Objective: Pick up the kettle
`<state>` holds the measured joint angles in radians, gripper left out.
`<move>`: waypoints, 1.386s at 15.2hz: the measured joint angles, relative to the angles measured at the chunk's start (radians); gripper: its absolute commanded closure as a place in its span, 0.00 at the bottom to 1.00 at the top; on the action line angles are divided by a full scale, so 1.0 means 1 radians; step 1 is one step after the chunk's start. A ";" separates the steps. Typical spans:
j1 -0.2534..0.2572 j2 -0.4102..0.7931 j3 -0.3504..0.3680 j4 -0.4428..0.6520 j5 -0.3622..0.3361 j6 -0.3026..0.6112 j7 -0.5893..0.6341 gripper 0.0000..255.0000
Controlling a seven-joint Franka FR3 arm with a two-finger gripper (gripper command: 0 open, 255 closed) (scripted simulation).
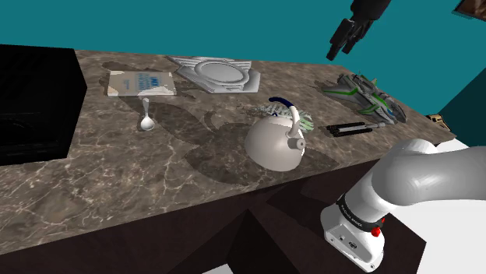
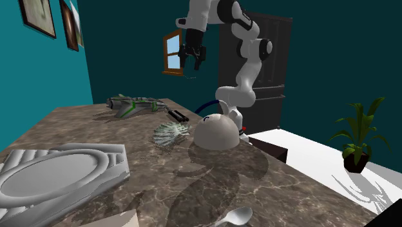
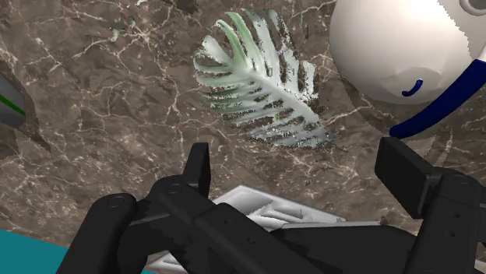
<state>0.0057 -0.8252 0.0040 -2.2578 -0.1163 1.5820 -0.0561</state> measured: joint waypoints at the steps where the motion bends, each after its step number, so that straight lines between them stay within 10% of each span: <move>1: 0.000 0.000 0.000 0.000 0.000 0.000 0.000 0.00; 21: 0.031 -0.078 0.310 -0.289 0.351 0.189 0.534 0.00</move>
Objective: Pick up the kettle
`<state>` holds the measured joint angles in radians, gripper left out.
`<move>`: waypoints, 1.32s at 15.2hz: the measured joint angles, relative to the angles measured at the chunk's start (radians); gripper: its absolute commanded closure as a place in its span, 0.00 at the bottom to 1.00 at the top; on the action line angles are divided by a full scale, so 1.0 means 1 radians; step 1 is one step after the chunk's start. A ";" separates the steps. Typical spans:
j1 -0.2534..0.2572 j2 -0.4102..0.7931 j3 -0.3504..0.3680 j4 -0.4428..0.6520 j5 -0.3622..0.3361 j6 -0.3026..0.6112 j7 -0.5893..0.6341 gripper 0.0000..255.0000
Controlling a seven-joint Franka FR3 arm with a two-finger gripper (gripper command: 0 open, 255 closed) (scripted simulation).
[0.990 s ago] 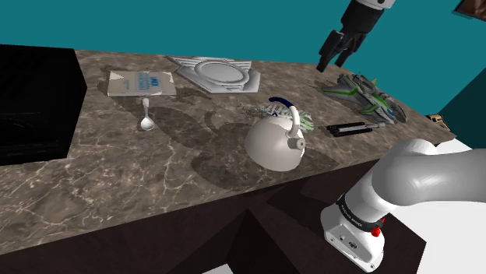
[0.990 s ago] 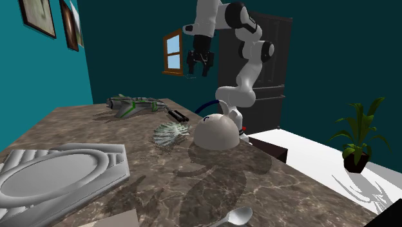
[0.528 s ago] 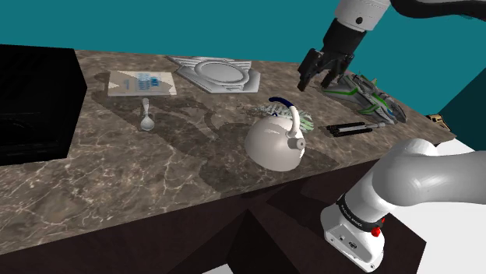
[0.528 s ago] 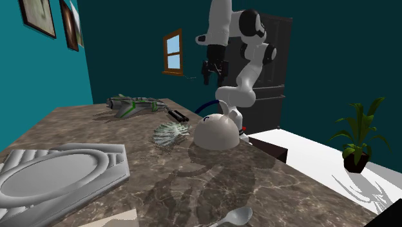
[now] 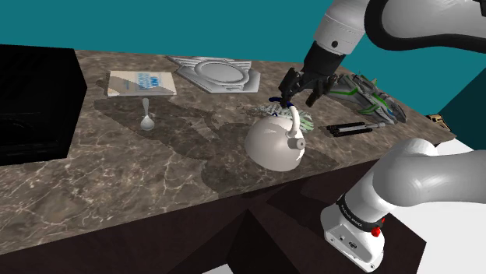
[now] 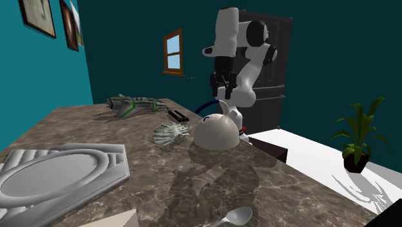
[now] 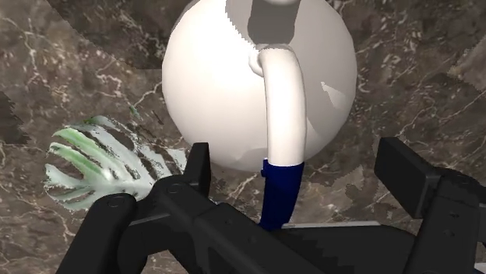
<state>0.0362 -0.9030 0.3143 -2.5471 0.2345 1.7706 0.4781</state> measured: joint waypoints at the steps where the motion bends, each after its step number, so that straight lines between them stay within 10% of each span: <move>1: 0.003 -0.006 0.003 -0.017 0.004 0.011 0.000 0.00; 3: 0.005 -0.007 0.008 -0.039 0.009 0.032 0.000 0.00; 4: 0.005 -0.009 0.008 -0.046 0.010 0.038 0.000 1.00; 20: -0.001 -0.002 -0.004 0.017 -0.002 -0.020 0.002 1.00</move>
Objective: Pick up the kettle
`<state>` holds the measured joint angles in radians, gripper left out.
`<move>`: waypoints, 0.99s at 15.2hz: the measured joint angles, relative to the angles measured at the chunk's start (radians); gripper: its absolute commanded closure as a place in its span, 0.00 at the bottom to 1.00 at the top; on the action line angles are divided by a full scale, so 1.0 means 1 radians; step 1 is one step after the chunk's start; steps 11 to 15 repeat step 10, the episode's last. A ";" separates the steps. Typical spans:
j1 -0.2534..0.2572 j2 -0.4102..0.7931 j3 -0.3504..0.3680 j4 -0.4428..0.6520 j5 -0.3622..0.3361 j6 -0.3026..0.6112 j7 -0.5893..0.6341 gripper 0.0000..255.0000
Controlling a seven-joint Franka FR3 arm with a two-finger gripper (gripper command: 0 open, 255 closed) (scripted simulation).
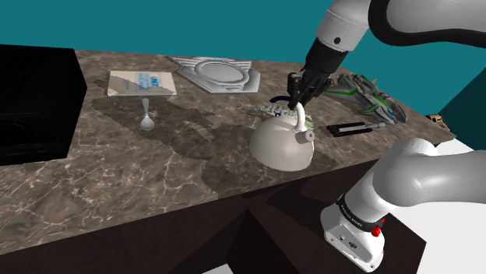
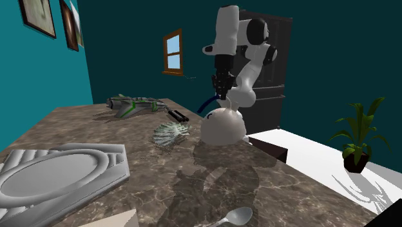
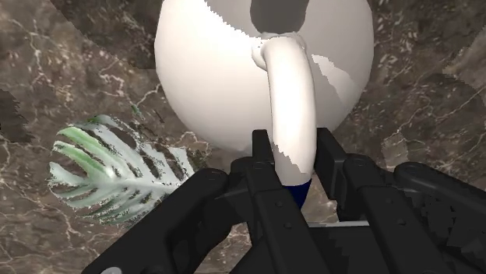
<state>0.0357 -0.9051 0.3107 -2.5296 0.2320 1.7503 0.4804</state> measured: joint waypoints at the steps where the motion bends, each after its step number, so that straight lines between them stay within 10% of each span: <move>1: -0.001 0.001 -0.003 0.015 -0.003 -0.014 0.001 1.00; 15: -0.014 0.034 -0.021 0.146 -0.024 -0.112 0.006 1.00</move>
